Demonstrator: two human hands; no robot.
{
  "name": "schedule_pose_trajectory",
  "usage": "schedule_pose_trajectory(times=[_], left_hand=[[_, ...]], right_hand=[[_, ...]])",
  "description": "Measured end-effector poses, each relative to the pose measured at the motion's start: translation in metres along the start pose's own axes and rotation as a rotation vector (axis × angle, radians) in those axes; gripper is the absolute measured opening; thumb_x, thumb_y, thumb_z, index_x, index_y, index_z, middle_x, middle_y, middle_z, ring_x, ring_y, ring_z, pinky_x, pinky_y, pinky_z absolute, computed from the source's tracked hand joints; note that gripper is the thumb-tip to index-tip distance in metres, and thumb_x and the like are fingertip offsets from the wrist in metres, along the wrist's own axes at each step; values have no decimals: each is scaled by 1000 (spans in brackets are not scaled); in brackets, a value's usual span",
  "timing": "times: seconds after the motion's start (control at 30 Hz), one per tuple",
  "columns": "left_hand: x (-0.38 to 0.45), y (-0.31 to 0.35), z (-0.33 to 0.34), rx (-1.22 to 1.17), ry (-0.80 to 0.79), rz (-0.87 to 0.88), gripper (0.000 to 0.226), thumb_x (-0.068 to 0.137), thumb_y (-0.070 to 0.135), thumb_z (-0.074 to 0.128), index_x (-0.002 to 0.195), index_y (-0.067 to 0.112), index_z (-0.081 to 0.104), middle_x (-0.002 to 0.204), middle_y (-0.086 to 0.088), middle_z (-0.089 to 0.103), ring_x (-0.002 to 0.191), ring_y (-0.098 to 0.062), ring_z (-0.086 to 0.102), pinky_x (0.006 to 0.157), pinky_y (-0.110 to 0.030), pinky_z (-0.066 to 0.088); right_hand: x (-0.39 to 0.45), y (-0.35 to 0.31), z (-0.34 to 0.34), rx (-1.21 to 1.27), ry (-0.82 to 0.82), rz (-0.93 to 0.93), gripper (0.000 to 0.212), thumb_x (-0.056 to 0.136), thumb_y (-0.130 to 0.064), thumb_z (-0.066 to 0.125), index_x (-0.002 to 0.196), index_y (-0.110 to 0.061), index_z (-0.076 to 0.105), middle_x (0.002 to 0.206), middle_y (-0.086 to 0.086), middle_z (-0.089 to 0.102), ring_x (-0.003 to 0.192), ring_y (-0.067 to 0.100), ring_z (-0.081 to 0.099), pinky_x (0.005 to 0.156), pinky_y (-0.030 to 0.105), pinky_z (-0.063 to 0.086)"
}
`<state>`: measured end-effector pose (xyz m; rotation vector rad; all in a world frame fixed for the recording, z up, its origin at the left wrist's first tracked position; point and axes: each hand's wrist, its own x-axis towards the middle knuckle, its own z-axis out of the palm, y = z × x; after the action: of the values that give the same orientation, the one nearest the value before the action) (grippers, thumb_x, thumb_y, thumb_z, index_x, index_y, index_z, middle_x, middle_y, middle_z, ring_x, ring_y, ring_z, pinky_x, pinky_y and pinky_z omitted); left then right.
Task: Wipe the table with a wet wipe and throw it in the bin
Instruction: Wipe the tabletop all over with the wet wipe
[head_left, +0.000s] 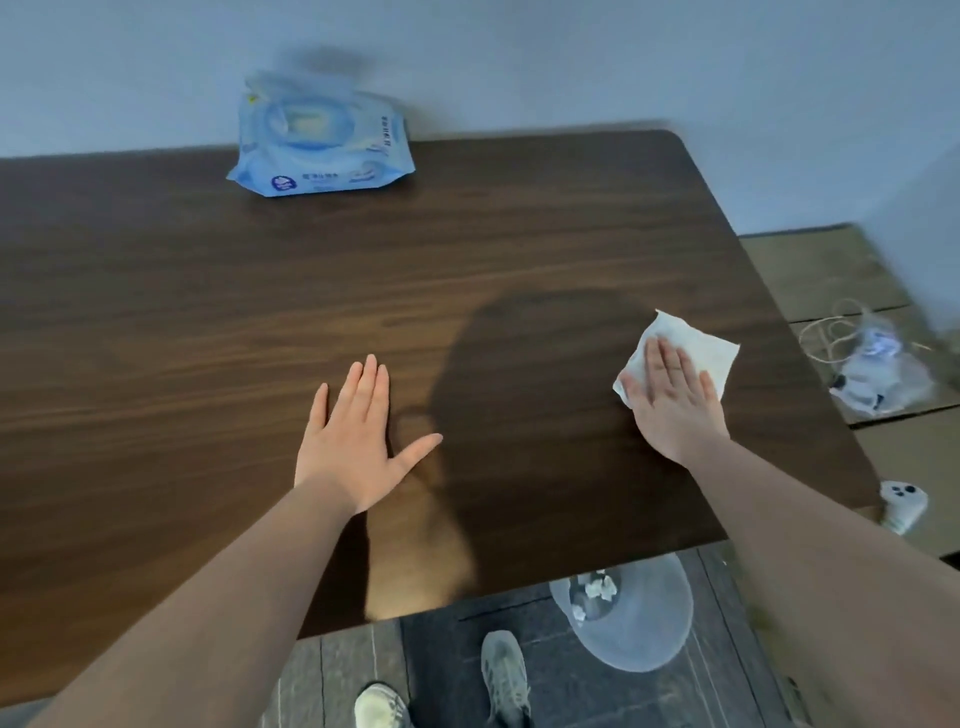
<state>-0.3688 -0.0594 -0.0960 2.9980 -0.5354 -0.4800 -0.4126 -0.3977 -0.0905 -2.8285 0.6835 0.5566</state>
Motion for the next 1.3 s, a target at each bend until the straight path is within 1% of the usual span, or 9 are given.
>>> schedule_pose_trajectory(times=[0.1,0.23,0.47,0.57,0.7,0.9,1.0,1.17,1.3], left_hand=[[0,3,4,20,44,-7,101,75,83,-3,149,15,-9,151,5,-21,143,-11,-16,117,-40,-7],[3,4,2,0,17,-5,99,76,82,3,149,15,-10,157,2,-16,141,-10,-18,116,-38,-8],[-28,-31,-1,-46,17,-46,99,77,79,6,149,12,-10,158,-1,-14,145,-13,-14,116,-33,-6],[-61,-77,3,-42,15,-146,107,69,83,-5,148,12,-10,158,-1,-15,145,-12,-14,116,-35,-7],[-119,-156,5,-43,24,-354,118,60,87,-13,149,10,-7,159,-3,-12,146,-14,-11,117,-39,-5],[-201,-276,17,-133,13,-655,126,58,93,-3,149,6,-7,160,-9,-11,147,-19,-9,120,-39,4],[-216,-303,22,-106,21,-657,123,62,94,2,150,8,-9,160,-8,-12,147,-21,-10,120,-40,2],[-211,-310,25,-221,62,-674,125,58,96,11,150,15,-14,159,-1,-17,146,-17,-16,119,-38,-5],[-214,-312,27,-206,72,-626,132,43,87,-29,150,14,-10,160,-4,-15,145,-19,-18,116,-39,-11]], right_hand=[[1,12,1,36,26,57,63,97,-51,7,149,-21,-10,160,-2,-11,145,13,-13,117,39,-8],[-2,1,7,103,37,101,65,96,-51,8,149,-20,-12,160,-2,-13,145,14,-14,117,40,-10],[-14,-59,15,40,-18,12,65,96,-51,6,148,-18,-16,159,-1,-17,144,15,-19,117,41,-12],[-23,-118,21,-7,-34,-108,64,96,-50,5,148,-18,-17,159,0,-18,144,15,-19,116,41,-13],[-48,-223,41,-79,-47,-339,64,97,-49,5,148,-17,-17,159,2,-16,145,16,-17,117,41,-12],[-101,-391,84,-148,-71,-659,62,98,-48,6,149,-17,-13,159,0,-15,145,17,-18,117,42,-11],[-133,-469,108,-184,-91,-822,63,98,-49,6,149,-17,-11,160,-1,-14,145,17,-18,117,43,-10],[-179,-581,142,-257,-72,-1091,63,98,-49,12,150,-19,-7,160,-1,-10,146,18,-12,115,41,-12],[-204,-648,161,-271,-98,-1180,62,99,-48,14,151,-19,-4,161,-3,-7,147,16,-8,117,42,-7]])
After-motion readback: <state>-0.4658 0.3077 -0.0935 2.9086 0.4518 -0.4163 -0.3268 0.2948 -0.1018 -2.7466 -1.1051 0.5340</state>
